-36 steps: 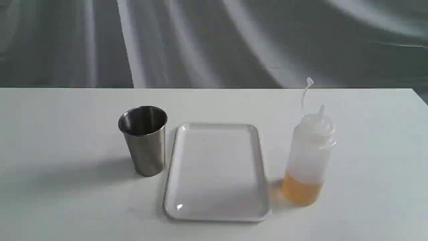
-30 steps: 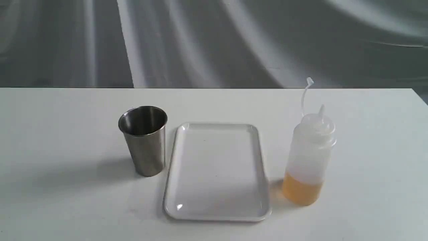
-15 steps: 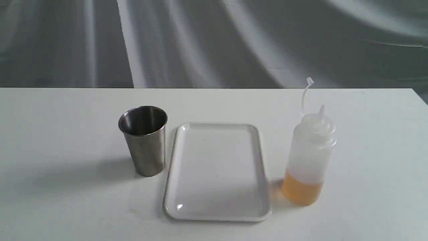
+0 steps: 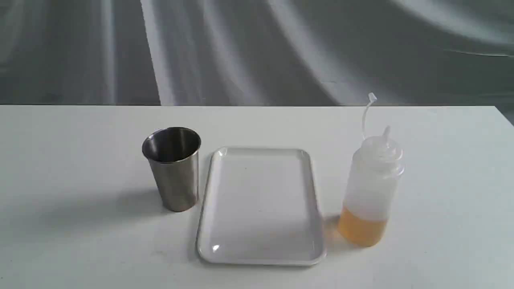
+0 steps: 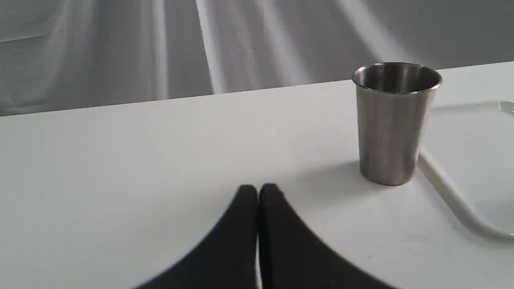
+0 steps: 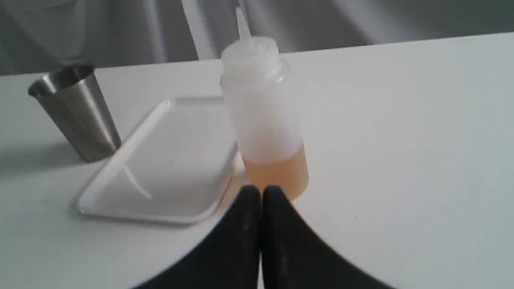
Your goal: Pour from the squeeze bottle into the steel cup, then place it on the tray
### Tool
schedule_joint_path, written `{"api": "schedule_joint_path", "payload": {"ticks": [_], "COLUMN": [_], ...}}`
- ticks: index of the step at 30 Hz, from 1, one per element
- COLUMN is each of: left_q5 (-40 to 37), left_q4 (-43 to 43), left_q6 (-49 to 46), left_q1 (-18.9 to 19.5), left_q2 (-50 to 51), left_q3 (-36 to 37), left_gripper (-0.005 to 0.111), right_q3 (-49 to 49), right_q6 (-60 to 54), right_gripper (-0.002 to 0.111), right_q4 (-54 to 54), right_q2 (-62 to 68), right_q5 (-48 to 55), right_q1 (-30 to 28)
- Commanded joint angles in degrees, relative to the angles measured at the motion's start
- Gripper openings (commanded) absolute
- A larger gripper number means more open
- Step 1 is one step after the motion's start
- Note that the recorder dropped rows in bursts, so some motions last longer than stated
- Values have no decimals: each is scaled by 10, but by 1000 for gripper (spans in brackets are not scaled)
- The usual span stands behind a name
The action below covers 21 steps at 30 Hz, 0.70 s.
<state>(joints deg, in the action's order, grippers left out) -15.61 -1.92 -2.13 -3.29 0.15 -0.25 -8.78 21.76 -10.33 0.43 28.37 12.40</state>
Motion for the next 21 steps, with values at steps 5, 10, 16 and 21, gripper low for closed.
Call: {"api": "schedule_joint_path", "payload": {"ticks": [5,10,16,21], "left_q5": [4,4,4,4], "left_q4": [0,0,0,0], "left_q6": [2,3,3,1], "left_q1": [-3,-3,-3,-3], "left_q2": [-1,-1,-1,-1], "left_q3": [3,3,3,3], "left_gripper": [0,0,0,0], "right_q3": [-96,-148,-187,-191], "right_q6": [-1,-1,1,9], "right_gripper": [0,0,0,0], "right_q4": [-34,-56,-89,-92], "right_q2": [72,169,280,341], "right_q5": [34,34,-15,-55], "right_q1": [-5,-5,-5,-5]}}
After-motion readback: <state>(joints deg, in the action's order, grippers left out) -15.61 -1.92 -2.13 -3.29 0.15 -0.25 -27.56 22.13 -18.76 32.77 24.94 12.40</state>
